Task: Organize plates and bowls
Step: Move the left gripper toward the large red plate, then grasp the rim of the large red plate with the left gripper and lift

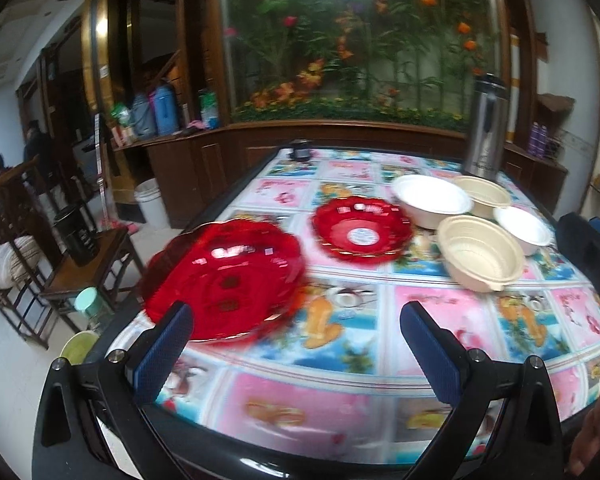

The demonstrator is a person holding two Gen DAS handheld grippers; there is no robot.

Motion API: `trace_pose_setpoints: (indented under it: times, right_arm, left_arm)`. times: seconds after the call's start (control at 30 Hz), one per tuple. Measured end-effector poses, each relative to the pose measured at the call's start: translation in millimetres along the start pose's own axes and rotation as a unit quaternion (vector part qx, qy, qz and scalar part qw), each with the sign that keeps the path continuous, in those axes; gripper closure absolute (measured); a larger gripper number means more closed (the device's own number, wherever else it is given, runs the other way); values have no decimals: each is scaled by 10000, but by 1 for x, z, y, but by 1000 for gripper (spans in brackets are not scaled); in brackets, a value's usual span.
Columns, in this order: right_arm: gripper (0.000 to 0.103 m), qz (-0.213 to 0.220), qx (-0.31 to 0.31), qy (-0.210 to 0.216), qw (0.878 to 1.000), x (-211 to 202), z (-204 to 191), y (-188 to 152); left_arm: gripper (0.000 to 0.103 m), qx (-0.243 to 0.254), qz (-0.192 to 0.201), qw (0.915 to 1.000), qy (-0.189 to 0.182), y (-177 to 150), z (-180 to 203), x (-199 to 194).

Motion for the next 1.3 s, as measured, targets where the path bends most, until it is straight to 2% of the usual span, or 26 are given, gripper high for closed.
trace_pose_setpoints:
  times: [0.23, 0.6, 0.93, 1.3]
  right_arm:
    - [0, -198, -147, 323, 9992, 25, -31, 1]
    - [0, -497, -144, 404, 9978, 54, -53, 0]
    - [0, -670, -63, 692, 9953, 66, -67, 9]
    - [0, -989, -18, 841, 9915, 81, -79, 2]
  left_arm:
    - [0, -353, -45, 9988, 346, -3, -46, 8]
    - [0, -737, 2, 9936, 857, -6, -100, 10]
    - [0, -946, -121, 9901, 1027, -8, -121, 15]
    - [0, -1006, -168, 9889, 1084, -8, -132, 18]
Point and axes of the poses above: each gripper's, at about its wrist camera, not at the fingertips, and x roughly the way its jaws point, z to its right, y to its top, the point moved 3 cm from there along x, roughly the way its jaws point, and after that the axes turned 1 degree about -x, right-handed, at the moved point
